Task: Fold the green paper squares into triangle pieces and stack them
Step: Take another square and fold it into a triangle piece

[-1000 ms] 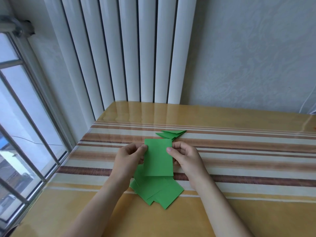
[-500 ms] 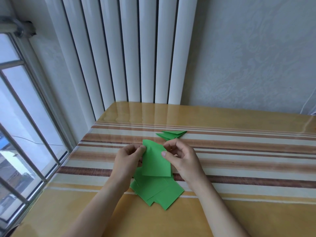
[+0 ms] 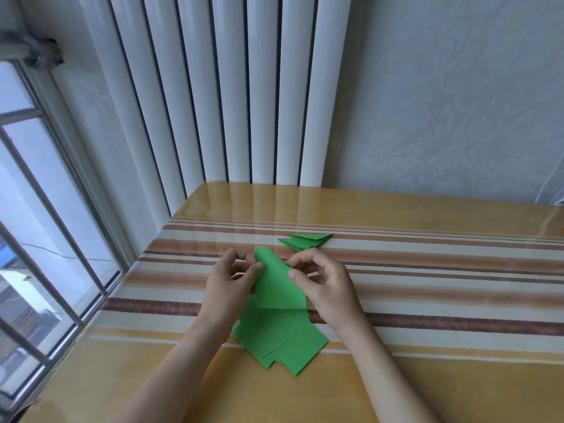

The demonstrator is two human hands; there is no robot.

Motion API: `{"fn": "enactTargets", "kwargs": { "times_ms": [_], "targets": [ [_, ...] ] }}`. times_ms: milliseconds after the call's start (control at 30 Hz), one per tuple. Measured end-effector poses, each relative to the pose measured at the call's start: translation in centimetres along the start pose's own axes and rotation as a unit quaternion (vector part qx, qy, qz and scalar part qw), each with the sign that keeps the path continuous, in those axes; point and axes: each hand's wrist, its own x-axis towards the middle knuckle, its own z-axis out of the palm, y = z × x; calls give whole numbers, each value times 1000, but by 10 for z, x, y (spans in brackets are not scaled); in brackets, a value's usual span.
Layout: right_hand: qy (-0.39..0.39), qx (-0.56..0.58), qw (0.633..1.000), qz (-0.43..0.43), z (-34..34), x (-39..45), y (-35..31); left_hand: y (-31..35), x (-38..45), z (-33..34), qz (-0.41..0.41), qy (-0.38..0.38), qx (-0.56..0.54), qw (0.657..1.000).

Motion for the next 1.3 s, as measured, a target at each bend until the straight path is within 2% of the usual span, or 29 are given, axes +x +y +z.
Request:
{"fn": "enactTargets", "kwargs": {
  "times_ms": [200, 367, 567, 700, 867, 967, 1133, 1233, 1300],
  "targets": [
    [-48, -41, 998, -12, 7, -5, -1, 2, -1, -1, 18, 5, -11, 1000],
    [-61, -37, 997, -13, 6, -5, -3, 8, -4, 2, -20, -12, -33, 999],
    [-96, -24, 995, -7, 5, -6, -6, 9, -5, 0, -3, -40, -27, 999],
    [-97, 9, 995, 9, 2, -7, -13, 15, -10, 0, 25, -112, 7, 993],
    [-104, -51, 993, -23, 0, -6, -14, 18, -16, 2, 75, -207, 79, 972],
    [-92, -68, 993, -6, -4, -4, -13, 19, -15, 1, 57, -194, 89, 975],
    [-128, -55, 990, 34, -12, -4, -9, 25, -18, -1, 66, -183, 73, 978],
    [-119, -9, 992, 38, -14, -2, -8, 29, -18, -2, 17, -126, 34, 991],
    [-103, 20, 994, 33, -15, -1, -8, 29, -16, -2, -17, -124, 14, 992]
  ]
}}
